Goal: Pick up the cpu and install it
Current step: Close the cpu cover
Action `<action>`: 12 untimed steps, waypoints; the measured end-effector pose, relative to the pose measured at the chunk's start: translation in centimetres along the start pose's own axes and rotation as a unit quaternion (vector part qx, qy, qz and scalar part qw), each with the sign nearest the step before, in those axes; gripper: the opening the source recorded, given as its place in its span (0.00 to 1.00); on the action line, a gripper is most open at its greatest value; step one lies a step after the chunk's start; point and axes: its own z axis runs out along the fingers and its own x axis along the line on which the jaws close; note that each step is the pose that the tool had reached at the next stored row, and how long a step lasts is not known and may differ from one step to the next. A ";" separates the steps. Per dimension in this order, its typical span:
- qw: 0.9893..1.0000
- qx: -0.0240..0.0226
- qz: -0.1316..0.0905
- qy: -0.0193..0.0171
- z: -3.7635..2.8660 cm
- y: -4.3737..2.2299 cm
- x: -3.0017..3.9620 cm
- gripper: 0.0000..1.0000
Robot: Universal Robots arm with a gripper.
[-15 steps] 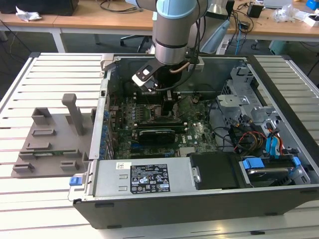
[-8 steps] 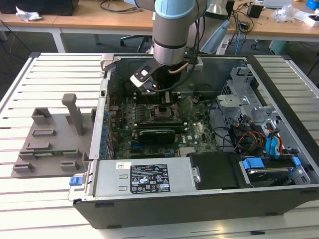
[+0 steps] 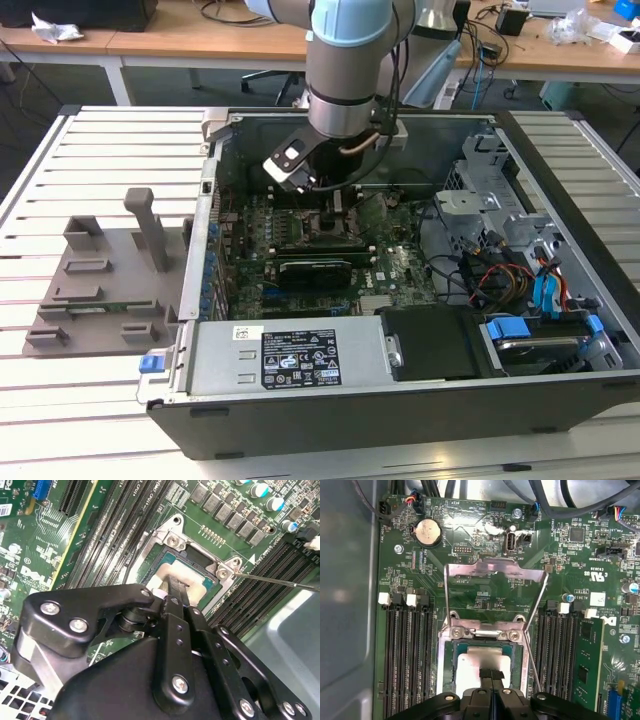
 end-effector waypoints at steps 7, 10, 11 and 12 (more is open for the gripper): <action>1.000 0.000 -0.001 0.000 0.04 0.27 0.50 0.11; 1.000 0.000 -0.001 0.000 -0.21 0.29 0.67 0.11; 1.000 0.000 -0.001 0.000 -0.44 0.28 0.67 0.11; 1.000 0.000 -0.001 0.000 -0.77 0.27 0.66 0.11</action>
